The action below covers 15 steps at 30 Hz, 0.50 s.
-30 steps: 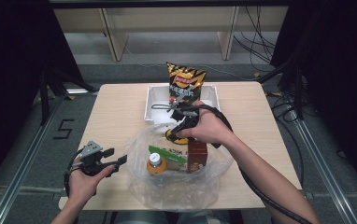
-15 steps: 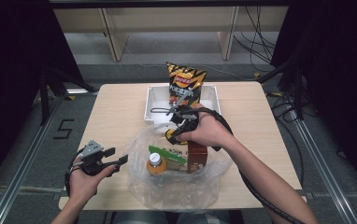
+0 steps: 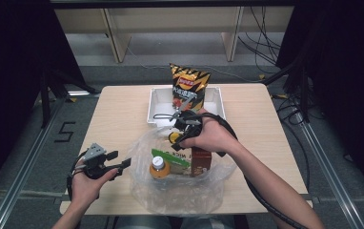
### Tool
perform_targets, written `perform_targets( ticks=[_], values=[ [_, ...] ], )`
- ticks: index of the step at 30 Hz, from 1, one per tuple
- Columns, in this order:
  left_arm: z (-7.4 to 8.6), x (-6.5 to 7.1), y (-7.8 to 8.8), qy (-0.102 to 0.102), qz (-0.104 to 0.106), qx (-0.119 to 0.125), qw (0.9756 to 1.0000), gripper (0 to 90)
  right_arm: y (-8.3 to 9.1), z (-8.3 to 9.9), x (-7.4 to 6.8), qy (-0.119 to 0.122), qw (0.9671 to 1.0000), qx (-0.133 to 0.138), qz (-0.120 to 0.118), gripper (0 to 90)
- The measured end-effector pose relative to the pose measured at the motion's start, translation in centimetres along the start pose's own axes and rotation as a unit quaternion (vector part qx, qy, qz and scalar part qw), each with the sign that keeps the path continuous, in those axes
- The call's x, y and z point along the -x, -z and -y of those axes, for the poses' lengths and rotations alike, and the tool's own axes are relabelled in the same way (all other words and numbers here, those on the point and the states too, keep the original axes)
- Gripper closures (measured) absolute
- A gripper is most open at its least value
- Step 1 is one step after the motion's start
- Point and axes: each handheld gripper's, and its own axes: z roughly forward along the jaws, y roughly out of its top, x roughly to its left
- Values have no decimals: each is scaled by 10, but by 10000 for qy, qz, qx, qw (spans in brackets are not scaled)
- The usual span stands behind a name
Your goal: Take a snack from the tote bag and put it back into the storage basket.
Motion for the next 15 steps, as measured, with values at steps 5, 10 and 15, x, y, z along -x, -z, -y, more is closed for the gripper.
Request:
perform_targets(
  ticks=[5, 10, 15],
  values=[
    [0, 0, 0, 5, -4, -3, 10000, 327, -1, -2, -2, 60, 10000, -22, -30, 712],
    [0, 0, 0, 4, -13, -16, 10000, 327, -4, -2, -3, 115, 9999, -116, -6, 710],
    [0, 0, 0, 7, -6, -7, 10000, 327, -8, -3, -4, 134, 9998, -175, 1, 708]
  ],
)
